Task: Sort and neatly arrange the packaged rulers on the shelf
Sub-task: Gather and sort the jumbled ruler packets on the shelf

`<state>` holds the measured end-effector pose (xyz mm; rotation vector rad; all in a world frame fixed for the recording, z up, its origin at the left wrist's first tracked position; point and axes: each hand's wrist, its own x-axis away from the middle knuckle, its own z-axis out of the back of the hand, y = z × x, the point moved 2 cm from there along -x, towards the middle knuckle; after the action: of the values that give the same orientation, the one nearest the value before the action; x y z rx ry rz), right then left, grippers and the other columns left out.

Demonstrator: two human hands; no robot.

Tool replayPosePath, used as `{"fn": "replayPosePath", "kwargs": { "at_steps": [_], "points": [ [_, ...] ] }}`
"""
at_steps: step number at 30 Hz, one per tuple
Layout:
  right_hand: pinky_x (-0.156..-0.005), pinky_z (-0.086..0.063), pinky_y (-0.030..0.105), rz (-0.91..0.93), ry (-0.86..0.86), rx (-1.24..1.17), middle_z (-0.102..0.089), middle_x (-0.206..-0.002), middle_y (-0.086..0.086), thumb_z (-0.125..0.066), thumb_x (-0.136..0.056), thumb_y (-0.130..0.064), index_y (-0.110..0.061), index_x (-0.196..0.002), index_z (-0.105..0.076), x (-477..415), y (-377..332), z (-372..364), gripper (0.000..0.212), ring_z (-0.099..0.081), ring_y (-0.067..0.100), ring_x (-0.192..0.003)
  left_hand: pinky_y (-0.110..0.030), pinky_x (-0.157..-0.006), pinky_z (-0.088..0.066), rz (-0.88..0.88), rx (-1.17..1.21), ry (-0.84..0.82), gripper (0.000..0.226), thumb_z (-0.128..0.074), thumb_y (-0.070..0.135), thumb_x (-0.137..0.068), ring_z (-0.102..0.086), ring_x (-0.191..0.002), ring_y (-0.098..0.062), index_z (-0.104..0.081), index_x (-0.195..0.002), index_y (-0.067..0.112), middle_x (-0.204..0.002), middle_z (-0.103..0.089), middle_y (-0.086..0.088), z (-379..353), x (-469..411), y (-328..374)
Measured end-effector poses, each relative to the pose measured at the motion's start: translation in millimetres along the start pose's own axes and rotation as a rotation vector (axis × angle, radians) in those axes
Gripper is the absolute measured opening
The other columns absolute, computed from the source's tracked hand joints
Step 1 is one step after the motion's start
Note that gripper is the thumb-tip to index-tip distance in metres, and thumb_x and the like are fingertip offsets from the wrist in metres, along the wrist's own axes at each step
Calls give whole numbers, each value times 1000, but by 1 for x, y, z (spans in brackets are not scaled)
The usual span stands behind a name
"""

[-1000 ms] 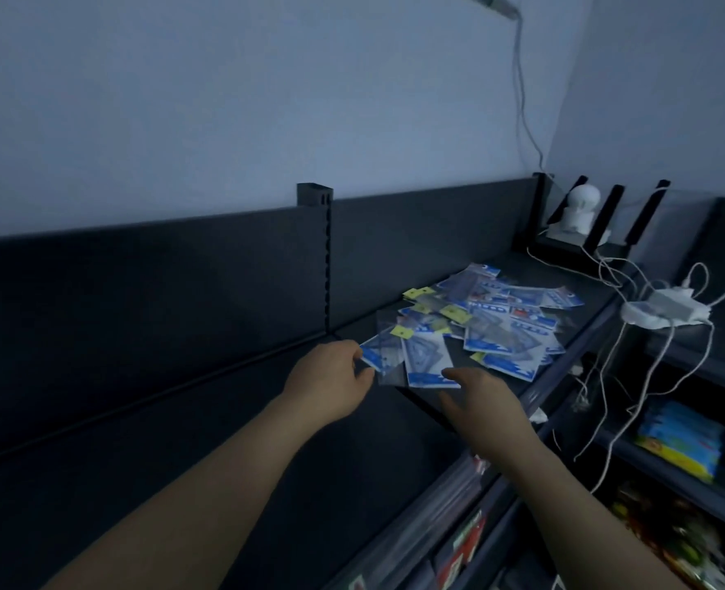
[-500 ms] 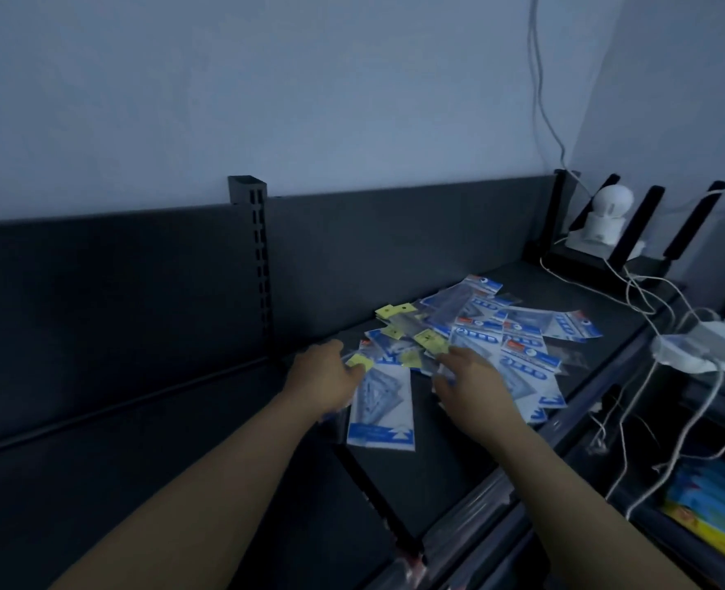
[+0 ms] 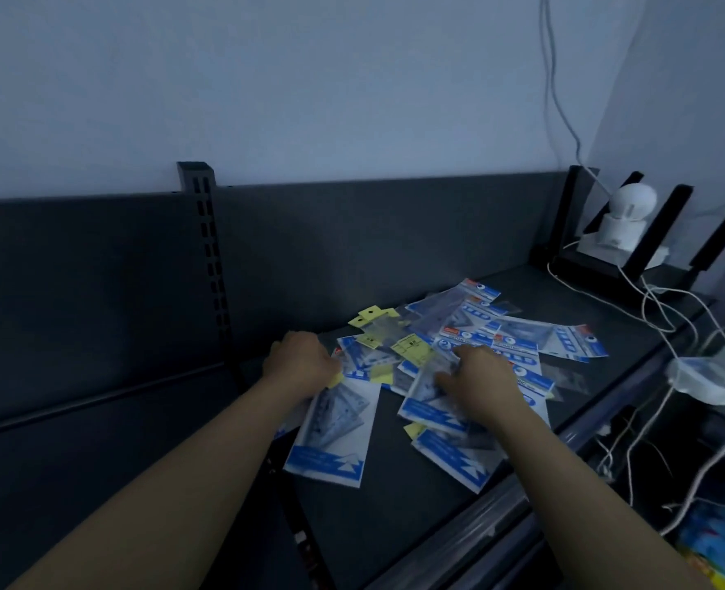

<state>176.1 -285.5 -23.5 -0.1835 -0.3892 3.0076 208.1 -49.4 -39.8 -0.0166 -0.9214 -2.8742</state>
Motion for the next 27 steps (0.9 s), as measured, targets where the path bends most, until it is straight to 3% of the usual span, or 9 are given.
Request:
{"fn": "replayPosePath", "kwargs": {
  "at_steps": [3, 6, 8, 13, 16, 19, 21, 23, 27],
  "points": [
    [-64, -38, 30, -24, -25, -107, -56, -86, 9, -62, -83, -25, -11, -87, -52, -3, 6, 7, 18, -55, 28, -84, -35, -89, -46, -10, -152, -10, 50, -63, 58, -79, -48, -112, -27, -59, -111, 21, -121, -50, -5, -5, 2, 5],
    [-64, -42, 31, -37, -59, -171, -59, -85, 7, -63, -83, -26, -11, -91, -56, -5, 11, 8, 19, -58, 27, -84, -41, -98, -43, 23, -218, -10, 62, -66, 57, -79, -41, -121, -27, -54, -127, 20, -134, -45, -4, -8, 3, 11],
    [-69, -45, 32, -46, -48, -216, -63, -94, 9, -61, -84, -25, -11, -99, -58, -5, 13, 8, 21, -59, 27, -86, -41, -95, -46, 54, -165, -24, 61, -70, 53, -76, -46, -119, -28, -56, -122, 16, -130, -50, -6, -9, -1, 10],
    [-68, -40, 30, -99, 73, -386, -64, -107, 17, -52, -89, -14, -3, -120, -55, -6, 23, 22, 33, -58, 30, -88, -31, -61, -43, 14, -27, 33, 39, -71, 44, -65, -61, -82, -31, -43, -54, 20, -78, -62, -15, 11, 4, 8],
    [-74, -46, 35, -135, 44, -399, -64, -108, 21, -54, -89, -13, 4, -119, -56, -6, 27, 27, 34, -61, 34, -94, -22, -50, -32, 30, -56, -21, 44, -73, 49, -61, -53, -60, -19, -42, -52, 19, -57, -50, -3, 24, 14, 5],
    [-79, -44, 30, -150, -11, -404, -62, -117, 21, -56, -91, -15, 2, -126, -54, -4, 29, 25, 39, -60, 31, -98, -24, -54, -34, 53, -160, -168, 64, -73, 65, -51, -65, -92, -30, -66, -80, 8, -93, -65, -17, 29, 21, 6],
    [-78, -46, 31, -162, 3, -455, -64, -113, 21, -55, -91, -14, 0, -127, -53, -4, 29, 24, 38, -61, 30, -94, -25, -53, -31, 18, -164, -155, 64, -73, 68, -56, -65, -76, -27, -65, -77, 8, -83, -62, -18, 30, 21, 14],
    [-72, -47, 29, -152, -3, -489, -63, -116, 21, -54, -91, -12, -3, -132, -50, -4, 28, 21, 43, -62, 30, -93, -26, -53, -29, -46, -102, -122, 49, -73, 59, -67, -46, -53, -19, -49, -55, 18, -55, -43, -5, 26, 18, 27],
    [-78, -44, 26, -5, -8, -441, -64, -119, 13, -54, -91, -12, -7, -126, -59, -2, 25, 21, 35, -62, 24, -98, -29, -55, -24, -134, 12, -101, 51, -67, 44, -81, -29, -50, -16, -31, -57, 17, -54, -26, 0, 8, 7, 51]
  ]
}}
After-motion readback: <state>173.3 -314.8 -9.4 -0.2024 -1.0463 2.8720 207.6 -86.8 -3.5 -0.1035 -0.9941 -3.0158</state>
